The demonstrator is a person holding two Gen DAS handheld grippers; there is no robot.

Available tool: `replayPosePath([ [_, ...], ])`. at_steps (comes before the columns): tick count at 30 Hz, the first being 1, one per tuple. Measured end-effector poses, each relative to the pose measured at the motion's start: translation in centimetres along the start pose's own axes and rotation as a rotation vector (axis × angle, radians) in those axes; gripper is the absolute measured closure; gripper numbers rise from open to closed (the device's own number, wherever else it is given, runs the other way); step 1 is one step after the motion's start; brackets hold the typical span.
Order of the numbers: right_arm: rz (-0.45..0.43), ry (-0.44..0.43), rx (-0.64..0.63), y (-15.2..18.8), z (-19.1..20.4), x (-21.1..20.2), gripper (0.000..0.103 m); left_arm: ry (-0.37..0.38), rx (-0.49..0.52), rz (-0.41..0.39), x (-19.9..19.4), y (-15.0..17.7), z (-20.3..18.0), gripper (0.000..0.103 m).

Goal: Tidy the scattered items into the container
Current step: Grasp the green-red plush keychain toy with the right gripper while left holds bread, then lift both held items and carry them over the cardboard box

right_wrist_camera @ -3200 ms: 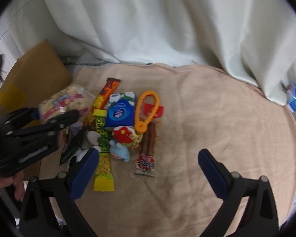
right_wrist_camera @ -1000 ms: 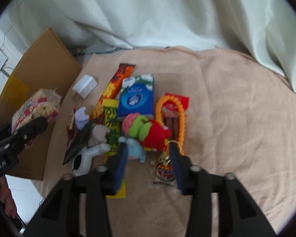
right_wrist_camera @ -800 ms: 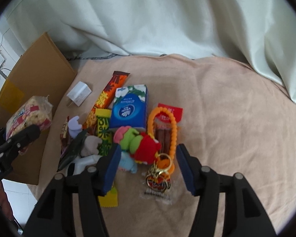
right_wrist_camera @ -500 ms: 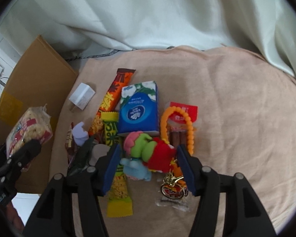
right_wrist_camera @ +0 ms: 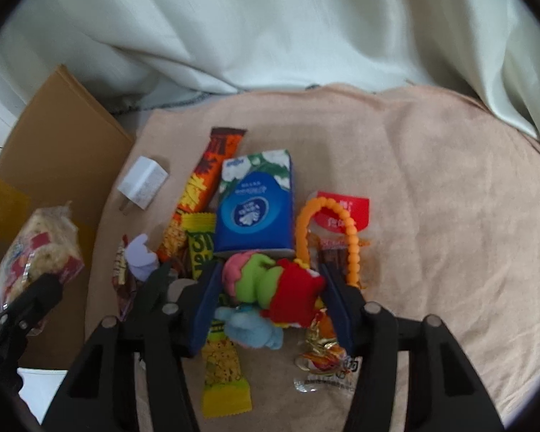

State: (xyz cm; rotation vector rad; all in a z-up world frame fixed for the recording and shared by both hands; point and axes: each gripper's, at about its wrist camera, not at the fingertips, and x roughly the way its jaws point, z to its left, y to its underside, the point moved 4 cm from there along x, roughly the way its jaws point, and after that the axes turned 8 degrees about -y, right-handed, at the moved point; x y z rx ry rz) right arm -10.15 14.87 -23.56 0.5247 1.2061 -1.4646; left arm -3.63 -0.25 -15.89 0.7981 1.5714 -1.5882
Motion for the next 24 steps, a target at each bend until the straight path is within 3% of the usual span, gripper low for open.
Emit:
replayPosePath([
  [6,-0.038,-0.014,-0.026,0.2,0.1,-2.7,0.043,0.003,0.003,-0.023,-1.1,-0.6,-0.2,0.051],
  [17,-0.224,-0.081,-0.094,-1.8,3.7,-13.0,0.043,0.021,0.013,-0.130,-6.5,-3.2,-0.7,0.051],
  [24,-0.273,-0.061,-0.120,-2.2,5.0,-16.3,0.043,0.024,0.020,-0.152,-7.9,-3.5,-0.8,0.051],
])
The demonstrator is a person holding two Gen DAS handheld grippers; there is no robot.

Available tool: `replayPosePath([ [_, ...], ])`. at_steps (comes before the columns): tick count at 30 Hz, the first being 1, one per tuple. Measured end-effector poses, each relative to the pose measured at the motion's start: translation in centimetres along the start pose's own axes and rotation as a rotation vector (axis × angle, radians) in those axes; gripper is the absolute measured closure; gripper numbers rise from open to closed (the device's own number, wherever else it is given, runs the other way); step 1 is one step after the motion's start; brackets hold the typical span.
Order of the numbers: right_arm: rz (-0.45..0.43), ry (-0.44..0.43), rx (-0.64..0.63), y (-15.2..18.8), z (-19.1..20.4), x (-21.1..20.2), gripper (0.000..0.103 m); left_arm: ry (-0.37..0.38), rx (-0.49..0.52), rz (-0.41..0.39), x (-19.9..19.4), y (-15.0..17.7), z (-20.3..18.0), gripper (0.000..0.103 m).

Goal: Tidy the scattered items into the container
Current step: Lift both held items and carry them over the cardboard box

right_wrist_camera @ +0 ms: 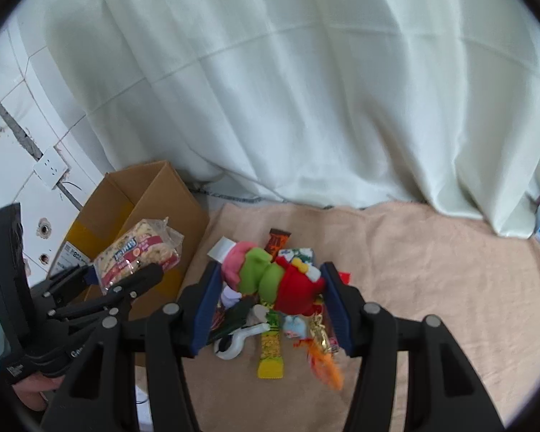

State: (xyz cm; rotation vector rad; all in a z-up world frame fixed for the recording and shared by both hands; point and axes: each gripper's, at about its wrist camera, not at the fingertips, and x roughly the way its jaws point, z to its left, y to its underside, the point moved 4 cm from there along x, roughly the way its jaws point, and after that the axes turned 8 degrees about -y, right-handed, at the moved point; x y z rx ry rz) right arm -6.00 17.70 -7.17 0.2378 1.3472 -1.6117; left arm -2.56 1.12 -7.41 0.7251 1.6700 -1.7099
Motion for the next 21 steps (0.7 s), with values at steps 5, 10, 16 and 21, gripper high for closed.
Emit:
replayPosePath([
  [5,-0.004,0.016,-0.004,0.2,-0.2,-0.1,0.043,-0.008,-0.001,0.006,0.1,0.0,0.0,0.051],
  [10,-0.001,0.019,0.002,0.5,-0.4,0.2,0.043,-0.009,-0.007,-0.004,-0.5,-0.1,0.1,0.051],
  [16,-0.012,0.012,0.002,0.4,-0.3,0.0,0.043,-0.015,-0.015,-0.012,-1.0,-0.4,0.3,0.051],
  [21,-0.017,0.016,0.001,0.4,-0.4,-0.2,0.043,-0.010,-0.017,-0.017,-1.2,-0.6,0.3,0.051],
])
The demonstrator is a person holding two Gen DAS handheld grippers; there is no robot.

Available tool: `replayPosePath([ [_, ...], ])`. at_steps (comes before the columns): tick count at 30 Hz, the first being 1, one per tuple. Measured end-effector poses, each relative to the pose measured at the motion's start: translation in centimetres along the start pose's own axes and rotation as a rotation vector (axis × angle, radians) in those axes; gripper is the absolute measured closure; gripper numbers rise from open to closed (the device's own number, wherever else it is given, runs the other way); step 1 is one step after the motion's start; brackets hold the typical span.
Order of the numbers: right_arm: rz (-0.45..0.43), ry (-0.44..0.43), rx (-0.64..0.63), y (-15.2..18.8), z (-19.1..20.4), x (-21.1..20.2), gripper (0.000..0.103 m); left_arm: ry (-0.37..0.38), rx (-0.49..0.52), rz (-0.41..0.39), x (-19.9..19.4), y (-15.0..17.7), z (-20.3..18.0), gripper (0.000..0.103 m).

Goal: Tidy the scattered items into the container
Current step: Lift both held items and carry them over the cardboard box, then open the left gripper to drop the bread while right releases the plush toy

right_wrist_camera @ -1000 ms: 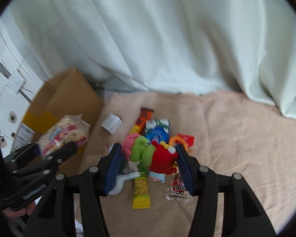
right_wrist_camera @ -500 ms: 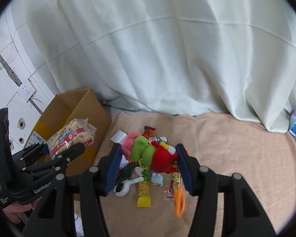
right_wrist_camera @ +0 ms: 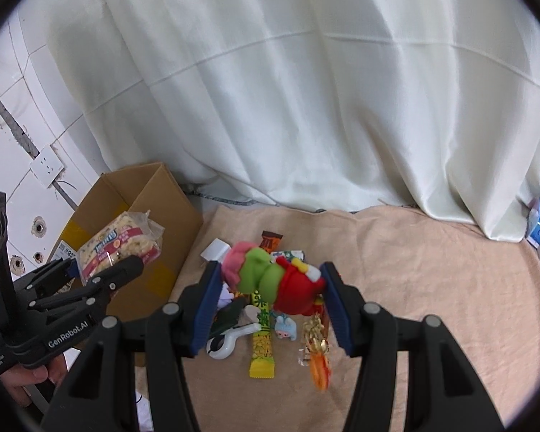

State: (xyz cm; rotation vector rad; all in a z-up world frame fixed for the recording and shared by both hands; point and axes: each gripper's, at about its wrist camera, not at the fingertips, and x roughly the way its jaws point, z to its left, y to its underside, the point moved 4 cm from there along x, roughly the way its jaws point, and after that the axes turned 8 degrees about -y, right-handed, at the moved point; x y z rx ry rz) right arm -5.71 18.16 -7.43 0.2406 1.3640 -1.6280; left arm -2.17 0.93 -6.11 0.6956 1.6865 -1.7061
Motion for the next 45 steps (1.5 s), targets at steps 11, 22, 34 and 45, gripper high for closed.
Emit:
replayPosePath([
  [11,-0.011,0.008,0.001,-0.2,0.1,-0.3,0.043,0.001,0.004,-0.027,-1.6,-0.9,0.3,0.051],
  [22,-0.099,-0.051,-0.102,-4.2,4.7,-1.8,0.043,-0.070,-0.021,-0.190,-7.1,-6.9,5.9,0.051],
  [34,-0.191,-0.212,-0.296,-11.5,16.1,1.5,0.043,-0.226,-0.100,-0.240,-9.2,-9.2,17.9,0.051],
  [45,-0.131,-0.340,-0.405,-13.3,24.2,8.8,0.043,-0.297,-0.153,-0.165,-7.1,-5.6,25.7,0.051],
])
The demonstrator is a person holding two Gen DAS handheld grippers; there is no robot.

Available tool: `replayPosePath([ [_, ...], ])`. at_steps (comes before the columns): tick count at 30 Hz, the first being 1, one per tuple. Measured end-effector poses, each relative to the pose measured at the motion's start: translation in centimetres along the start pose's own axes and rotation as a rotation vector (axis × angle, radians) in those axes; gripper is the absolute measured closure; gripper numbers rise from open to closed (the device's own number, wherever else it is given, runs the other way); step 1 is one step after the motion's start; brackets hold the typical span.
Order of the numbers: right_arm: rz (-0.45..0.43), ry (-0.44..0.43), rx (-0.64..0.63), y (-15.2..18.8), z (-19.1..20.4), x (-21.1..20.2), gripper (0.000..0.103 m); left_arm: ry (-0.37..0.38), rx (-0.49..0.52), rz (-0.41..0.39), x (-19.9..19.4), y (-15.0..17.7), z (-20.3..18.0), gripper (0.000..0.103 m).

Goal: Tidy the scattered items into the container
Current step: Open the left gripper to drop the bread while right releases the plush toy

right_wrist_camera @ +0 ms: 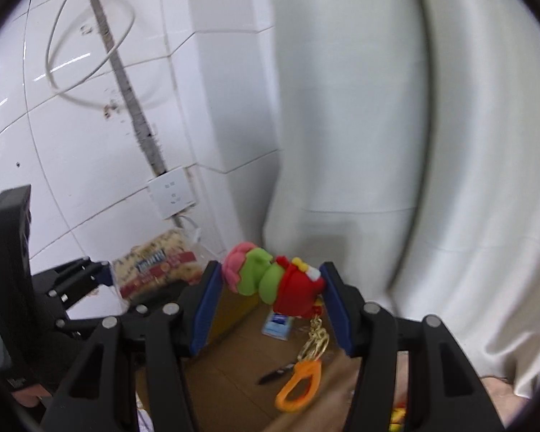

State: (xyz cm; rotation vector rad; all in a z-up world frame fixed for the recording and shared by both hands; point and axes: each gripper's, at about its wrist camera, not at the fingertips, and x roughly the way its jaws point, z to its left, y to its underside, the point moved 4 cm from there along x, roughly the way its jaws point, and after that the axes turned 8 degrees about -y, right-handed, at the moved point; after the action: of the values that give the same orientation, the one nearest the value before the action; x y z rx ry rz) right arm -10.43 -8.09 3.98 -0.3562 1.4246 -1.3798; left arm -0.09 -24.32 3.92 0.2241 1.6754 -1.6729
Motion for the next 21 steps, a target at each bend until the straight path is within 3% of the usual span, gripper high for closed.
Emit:
replayPosePath([
  [10,0.145,-0.019,0.028,4.1,-0.6,7.0,0.043,0.012,-0.037,0.169,5.3,5.8,0.1,0.051],
  [21,0.300,-0.020,0.125,9.9,-1.9,9.8,0.043,0.024,-0.058,0.330,8.7,11.3,-0.8,0.051],
])
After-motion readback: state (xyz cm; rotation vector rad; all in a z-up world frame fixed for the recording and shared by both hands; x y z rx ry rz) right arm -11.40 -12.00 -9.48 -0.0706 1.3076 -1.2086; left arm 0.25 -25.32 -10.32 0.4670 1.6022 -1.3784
